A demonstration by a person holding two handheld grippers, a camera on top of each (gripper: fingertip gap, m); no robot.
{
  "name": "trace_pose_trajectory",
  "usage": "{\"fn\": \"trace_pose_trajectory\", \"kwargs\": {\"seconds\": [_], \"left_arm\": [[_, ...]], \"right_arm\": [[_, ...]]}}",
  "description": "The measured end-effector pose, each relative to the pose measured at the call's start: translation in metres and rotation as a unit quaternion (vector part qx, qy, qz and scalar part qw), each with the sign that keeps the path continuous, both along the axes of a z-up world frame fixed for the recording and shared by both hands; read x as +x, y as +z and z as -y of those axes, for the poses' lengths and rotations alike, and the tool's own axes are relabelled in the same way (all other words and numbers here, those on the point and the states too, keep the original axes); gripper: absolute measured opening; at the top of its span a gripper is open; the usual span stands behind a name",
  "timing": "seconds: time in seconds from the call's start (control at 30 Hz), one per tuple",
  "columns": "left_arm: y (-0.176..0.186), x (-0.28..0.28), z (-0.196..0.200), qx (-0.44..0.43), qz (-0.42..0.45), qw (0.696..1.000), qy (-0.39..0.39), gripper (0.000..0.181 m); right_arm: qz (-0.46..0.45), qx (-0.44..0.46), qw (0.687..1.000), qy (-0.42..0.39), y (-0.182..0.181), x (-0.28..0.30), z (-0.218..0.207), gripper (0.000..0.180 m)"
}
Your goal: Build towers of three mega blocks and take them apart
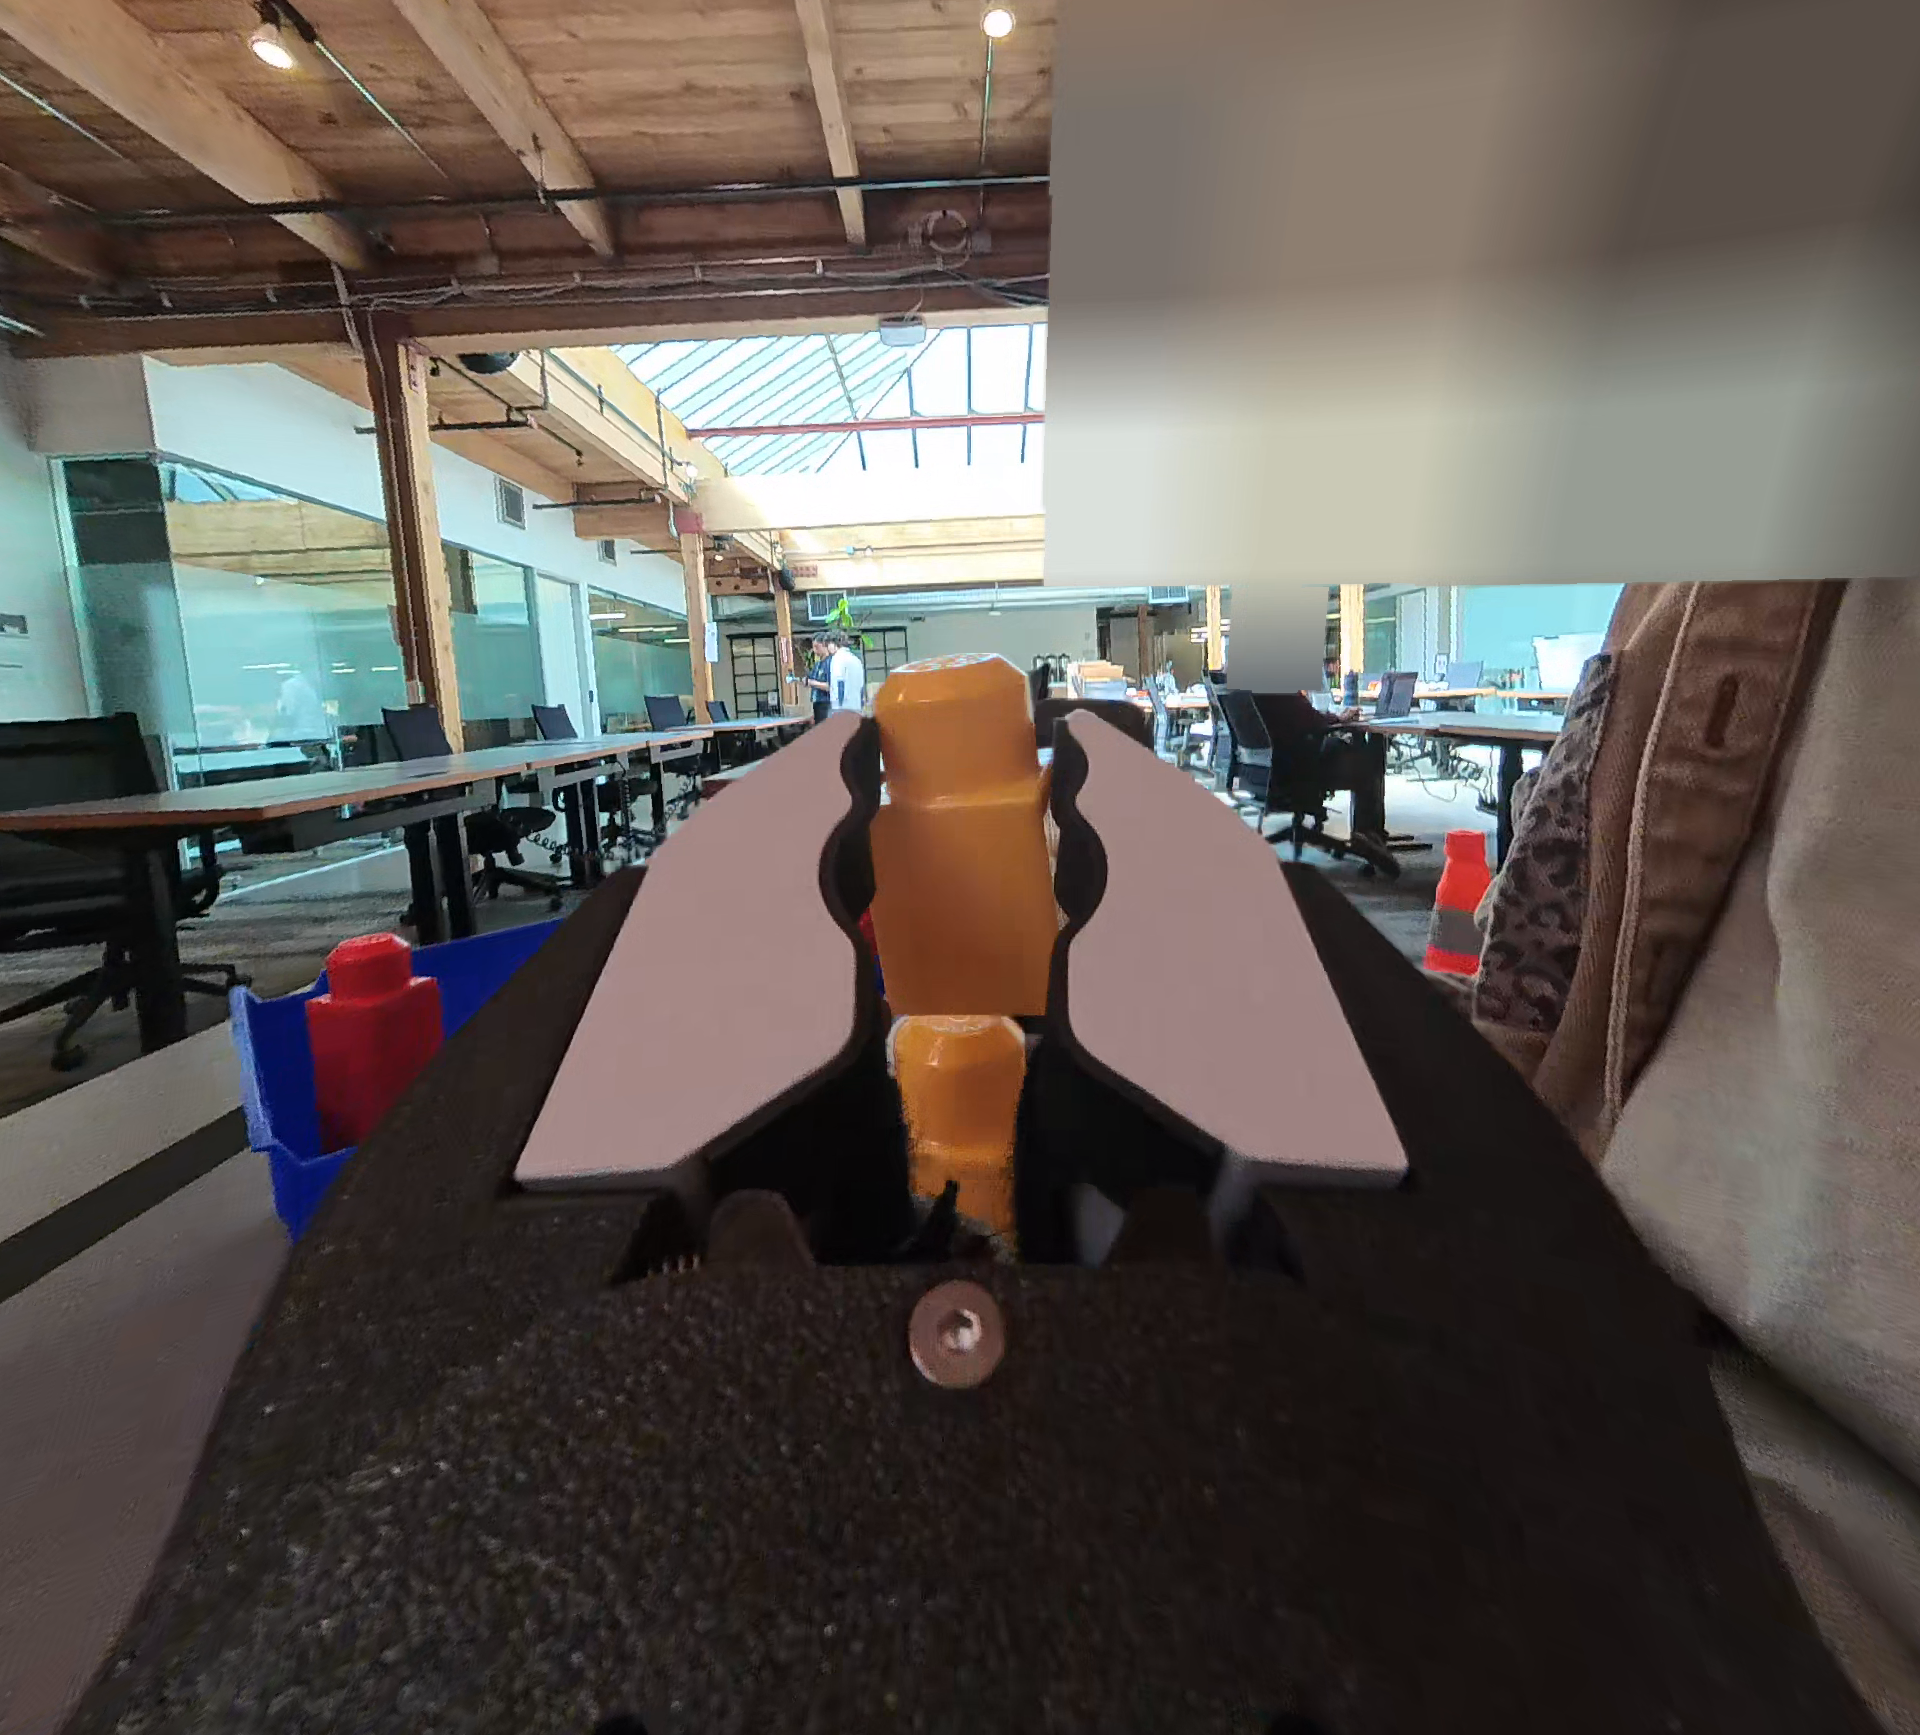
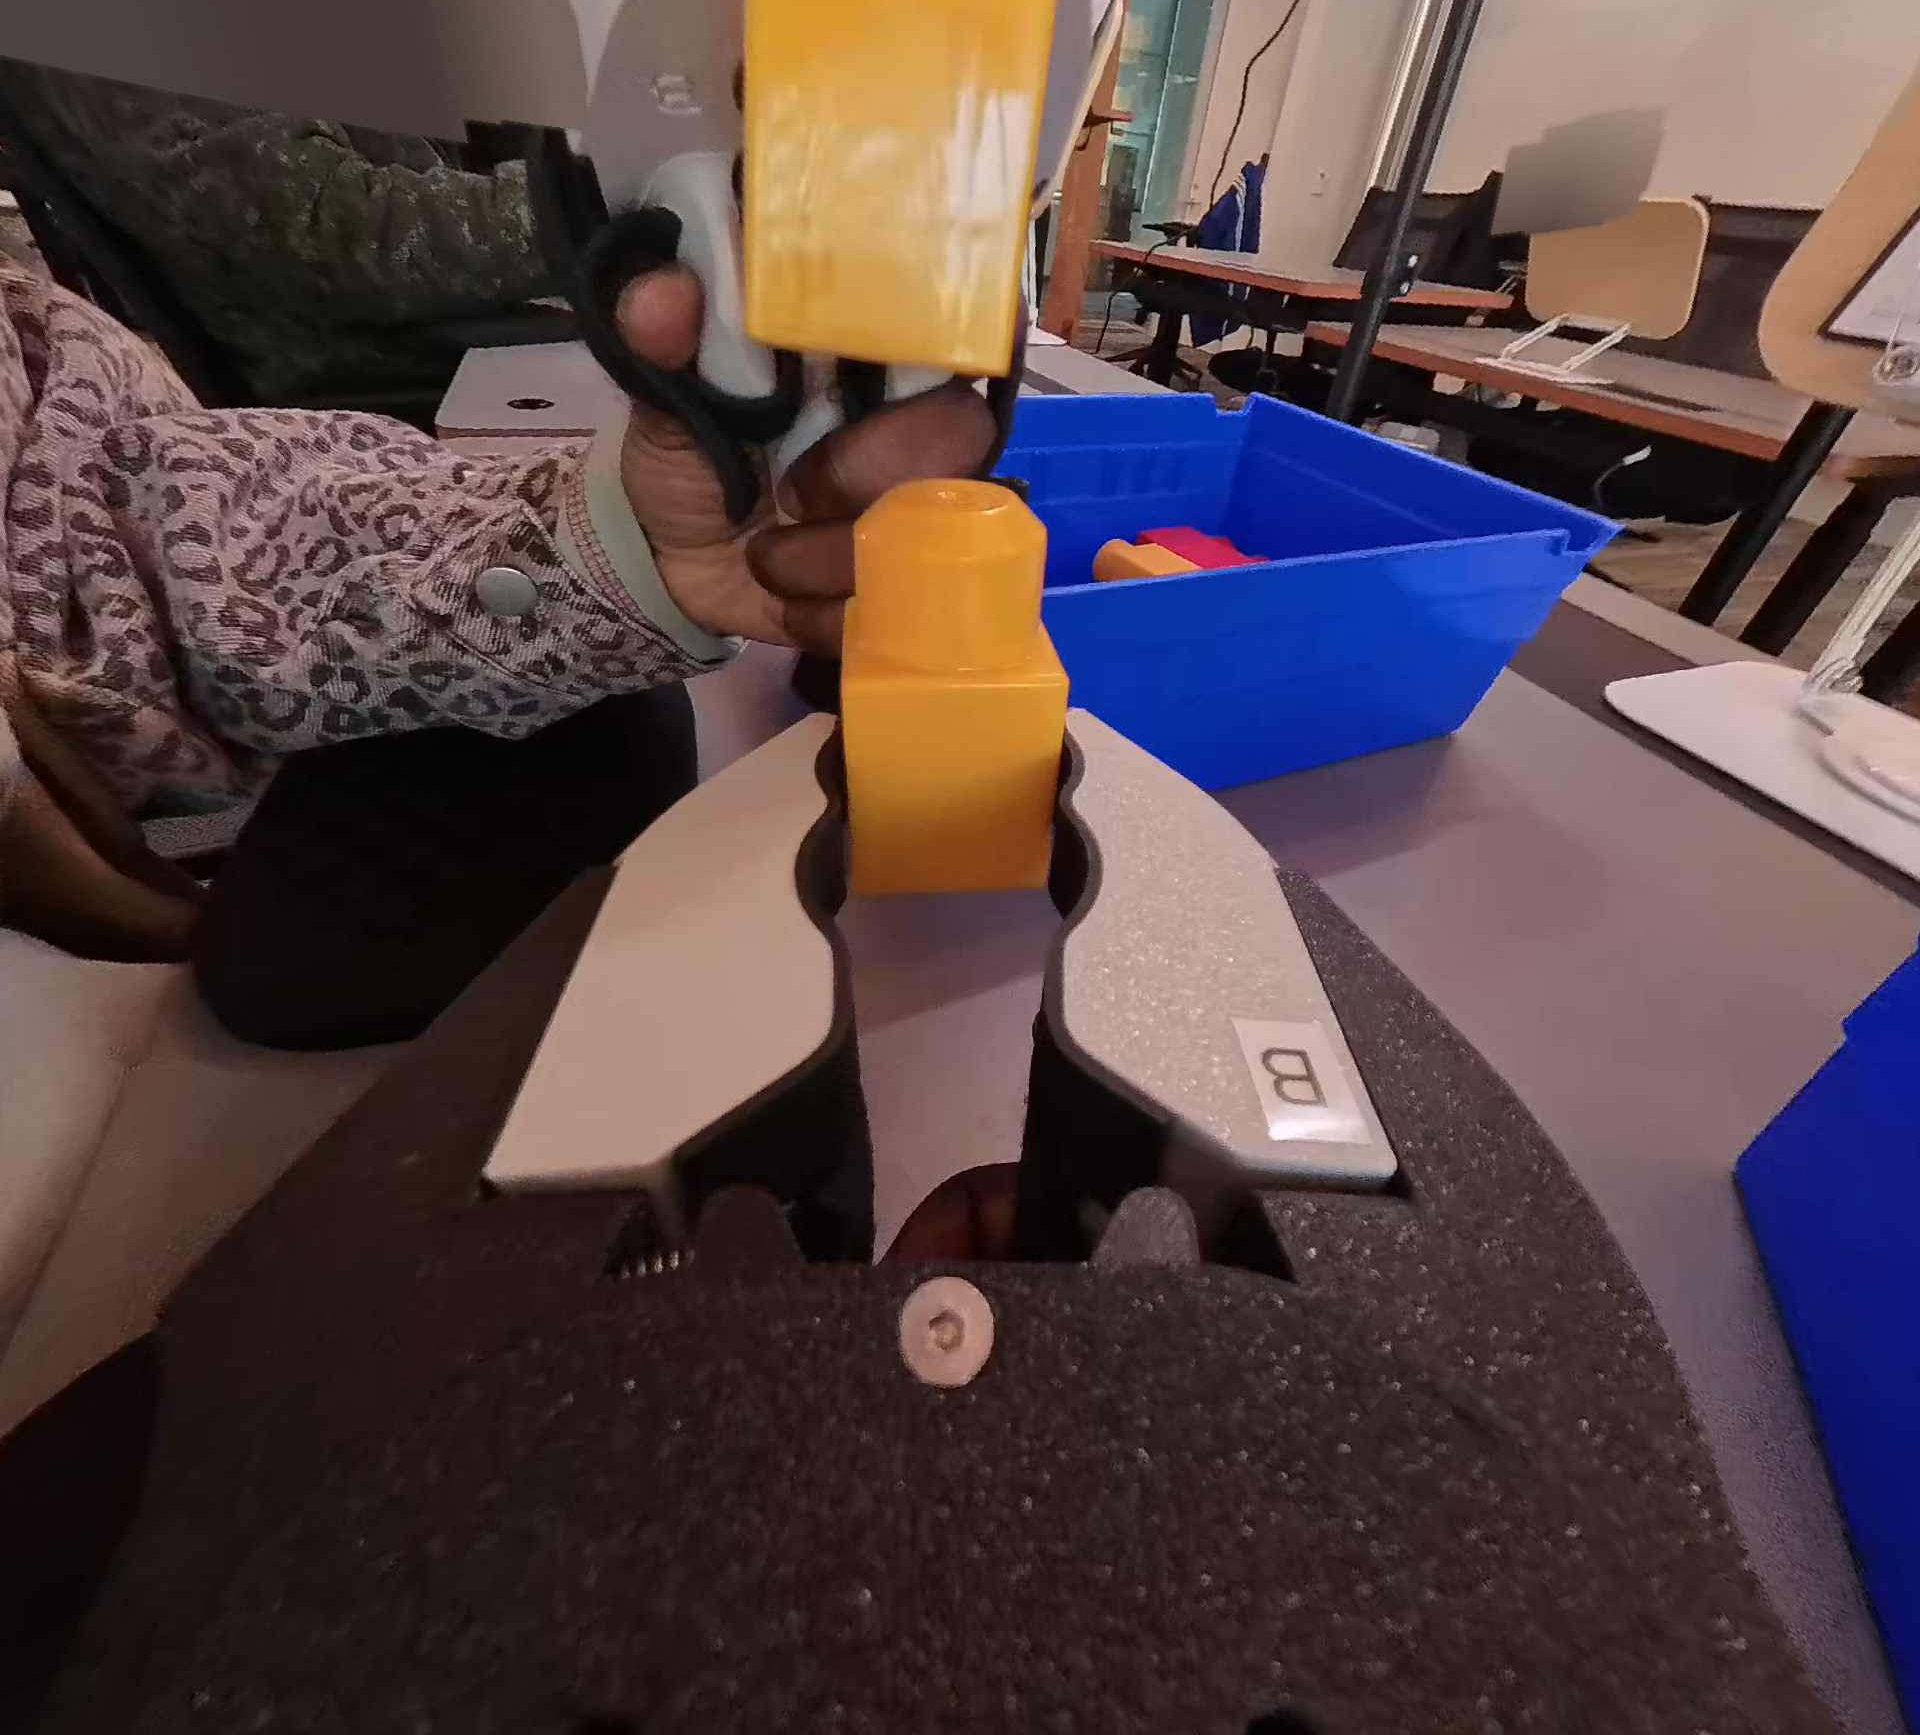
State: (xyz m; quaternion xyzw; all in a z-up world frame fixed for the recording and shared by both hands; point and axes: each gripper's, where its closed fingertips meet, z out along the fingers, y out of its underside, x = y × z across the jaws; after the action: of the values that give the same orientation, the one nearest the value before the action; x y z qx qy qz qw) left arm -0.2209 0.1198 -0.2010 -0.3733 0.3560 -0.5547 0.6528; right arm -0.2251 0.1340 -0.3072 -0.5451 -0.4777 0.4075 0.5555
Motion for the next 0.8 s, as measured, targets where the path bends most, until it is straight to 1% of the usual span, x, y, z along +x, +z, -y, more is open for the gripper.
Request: {"fn": "trace_pose_trajectory", "kwargs": {"seconds": [0.17,0.3,0.37,0.53,0.67,0.8], "left_arm": [[-0.009,0.009,0.002,0.013,-0.030,0.999,0.005,0.031],[-0.015,0.014,0.007,0.035,-0.051,0.998,0.001,0.031],[-0.024,0.019,0.009,0.045,-0.079,0.996,-0.002,0.031],[-0.022,0.017,0.013,0.059,-0.077,0.995,-0.010,0.031],[-0.025,0.019,0.013,0.080,-0.094,0.992,0.011,0.031],[-0.025,0.021,0.012,0.074,-0.091,0.993,0.015,0.031]], "right_arm": [[-0.009,0.018,1.000,-0.003,0.005,0.002,0.001,0.036],[0.008,0.039,0.999,0.007,0.001,-0.001,0.007,0.036],[-0.007,0.050,0.999,0.015,0.007,-0.002,0.011,0.036],[-0.015,0.051,0.998,0.023,0.010,-0.001,0.015,0.036],[-0.018,0.037,0.999,0.022,0.010,0.000,0.014,0.035],[-0.023,0.043,0.999,0.015,0.012,0.001,0.013,0.035]]}}
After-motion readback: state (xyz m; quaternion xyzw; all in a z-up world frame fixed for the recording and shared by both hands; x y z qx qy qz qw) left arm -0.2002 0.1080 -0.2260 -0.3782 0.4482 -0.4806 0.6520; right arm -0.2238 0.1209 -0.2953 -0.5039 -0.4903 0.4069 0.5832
